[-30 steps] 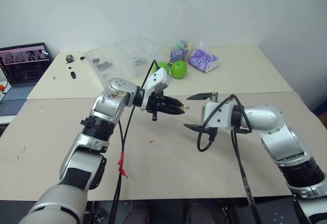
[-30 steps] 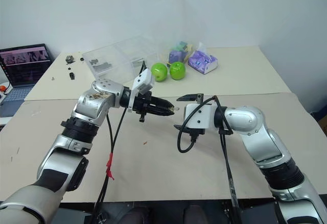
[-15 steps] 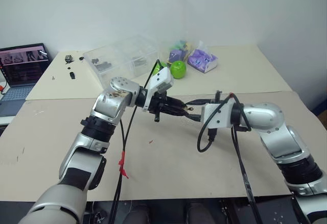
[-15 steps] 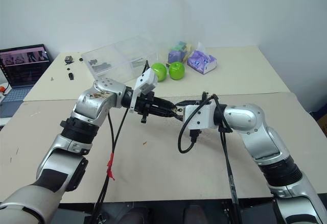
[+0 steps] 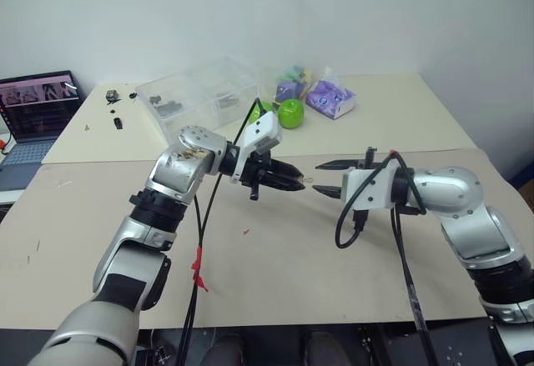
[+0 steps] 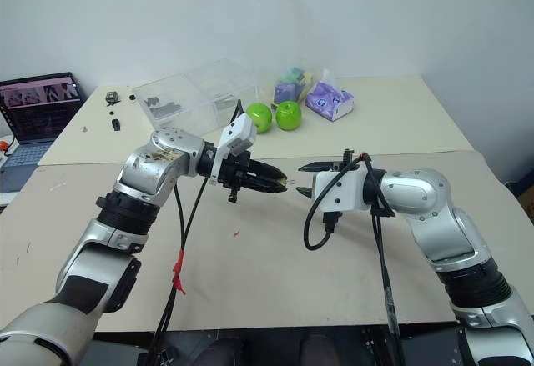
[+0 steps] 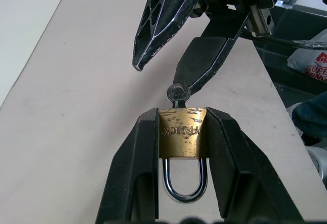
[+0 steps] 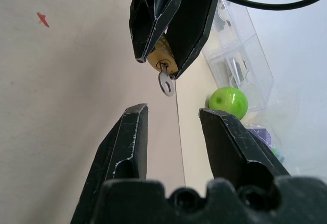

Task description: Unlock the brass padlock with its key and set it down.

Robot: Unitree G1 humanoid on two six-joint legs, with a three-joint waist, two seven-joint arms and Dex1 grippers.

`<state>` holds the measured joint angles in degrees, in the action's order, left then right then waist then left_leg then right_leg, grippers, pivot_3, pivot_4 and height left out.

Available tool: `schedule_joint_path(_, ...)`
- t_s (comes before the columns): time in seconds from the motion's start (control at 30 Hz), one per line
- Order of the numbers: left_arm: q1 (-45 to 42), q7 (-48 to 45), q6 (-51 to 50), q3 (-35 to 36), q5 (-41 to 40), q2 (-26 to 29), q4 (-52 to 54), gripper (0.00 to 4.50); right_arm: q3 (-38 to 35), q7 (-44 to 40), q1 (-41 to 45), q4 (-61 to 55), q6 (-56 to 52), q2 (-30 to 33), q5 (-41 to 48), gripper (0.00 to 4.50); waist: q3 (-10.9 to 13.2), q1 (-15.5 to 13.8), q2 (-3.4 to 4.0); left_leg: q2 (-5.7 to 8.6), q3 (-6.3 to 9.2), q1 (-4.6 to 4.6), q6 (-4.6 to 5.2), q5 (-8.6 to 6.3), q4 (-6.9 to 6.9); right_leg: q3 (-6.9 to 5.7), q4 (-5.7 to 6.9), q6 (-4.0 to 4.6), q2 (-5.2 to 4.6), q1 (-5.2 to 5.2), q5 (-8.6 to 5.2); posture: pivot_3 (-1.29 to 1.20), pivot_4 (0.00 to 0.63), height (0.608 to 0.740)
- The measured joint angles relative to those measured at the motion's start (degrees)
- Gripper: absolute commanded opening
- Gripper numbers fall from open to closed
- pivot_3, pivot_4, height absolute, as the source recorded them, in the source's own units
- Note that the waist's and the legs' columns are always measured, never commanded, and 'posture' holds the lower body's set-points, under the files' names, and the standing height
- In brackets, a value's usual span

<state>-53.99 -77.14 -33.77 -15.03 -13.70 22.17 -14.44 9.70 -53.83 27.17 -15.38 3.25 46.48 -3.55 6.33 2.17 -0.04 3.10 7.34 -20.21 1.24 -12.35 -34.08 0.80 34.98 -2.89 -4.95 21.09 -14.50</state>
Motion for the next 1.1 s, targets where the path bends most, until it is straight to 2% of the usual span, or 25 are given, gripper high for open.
schedule_joint_path(0.53,0.0,0.13,0.99,-0.18,0.02,-0.22,-0.03,0.82,0.0,0.28,-0.62,-1.04,-0.18,-0.88,0.35,2.05,0.0,-0.03,0.0,0.0,-0.01,0.0,0.0,0.0,0.0,0.01,0.0,0.0,0.0,0.0,0.0,0.0,0.15,0.74)
schedule_joint_path(0.63,0.0,0.14,1.0,-0.18,0.02,-0.26,-0.03,0.82,0.0,0.33,-0.62,-1.18,-0.24,-1.06,0.35,1.34,0.0,-0.04,0.0,0.01,-0.01,0.0,0.0,0.0,0.0,0.01,0.0,0.0,0.0,0.0,0.0,0.0,0.15,0.74)
schedule_joint_path(0.77,-0.01,0.13,1.04,-0.22,0.04,-0.27,-0.08,0.82,-0.06,0.49,-0.62,-1.57,-0.39,-1.13,0.36,0.03,0.0,-0.05,0.0,0.01,-0.01,0.0,0.0,0.0,0.0,0.01,0.0,0.0,0.0,0.0,0.0,0.0,0.15,0.74)
schedule_joint_path(1.1,-0.11,0.18,1.37,-0.21,0.08,-0.23,-0.15,0.82,-0.06,0.47,-0.76,-1.99,-1.18,-1.15,0.33,0.03,0.0,-0.05,0.0,0.01,-0.01,0.0,0.0,0.0,0.0,0.0,0.0,0.0,0.0,0.0,0.0,0.0,0.15,0.74)
